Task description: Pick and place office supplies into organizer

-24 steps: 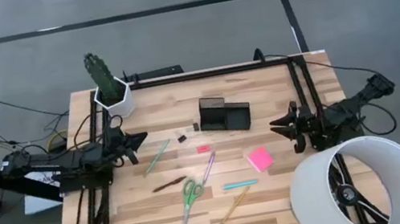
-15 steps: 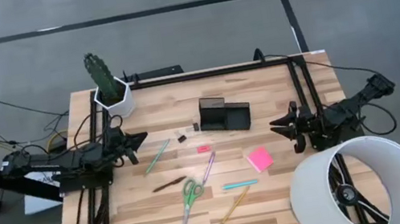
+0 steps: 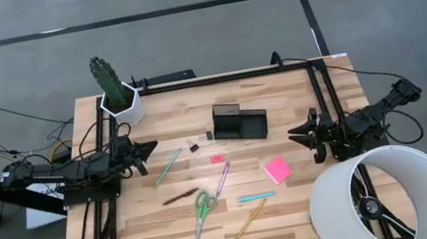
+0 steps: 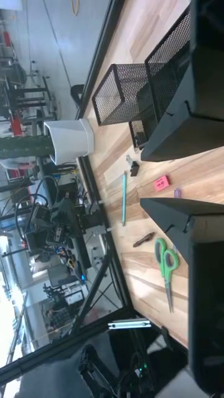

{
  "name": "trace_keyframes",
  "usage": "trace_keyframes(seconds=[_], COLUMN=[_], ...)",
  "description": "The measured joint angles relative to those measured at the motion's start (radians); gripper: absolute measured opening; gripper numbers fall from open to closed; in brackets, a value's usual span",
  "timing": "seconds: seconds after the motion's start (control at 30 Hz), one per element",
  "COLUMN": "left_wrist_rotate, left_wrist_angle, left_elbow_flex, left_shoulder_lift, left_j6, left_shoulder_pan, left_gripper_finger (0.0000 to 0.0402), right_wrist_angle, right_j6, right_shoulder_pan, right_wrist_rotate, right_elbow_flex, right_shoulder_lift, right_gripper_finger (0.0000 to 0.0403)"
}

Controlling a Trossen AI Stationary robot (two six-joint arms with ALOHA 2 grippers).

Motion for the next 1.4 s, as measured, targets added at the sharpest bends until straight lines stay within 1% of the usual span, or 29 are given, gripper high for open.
trace_keyframes(seconds=[1.2,1.4], left_wrist_rotate=[-0.002,-0.079], left_wrist_angle=[0.007,0.008], left_elbow_flex=[0.000,0.000], left_shoulder_lift=[0.000,0.000], left_j6=[-0.002,-0.040], left_shoulder_pan=[0.000,0.001], left_gripper_finger=[0.0000,0.0000], right_wrist_angle=[0.000,0.000], right_j6=[0.000,0.000], right_shoulder_pan=[0.000,0.000], right_wrist_rotate=[0.000,0.000], right_elbow_flex=[0.000,0.000], right_shoulder_lift=[0.000,0.000], right_gripper_finger=[0.0098,0.0098])
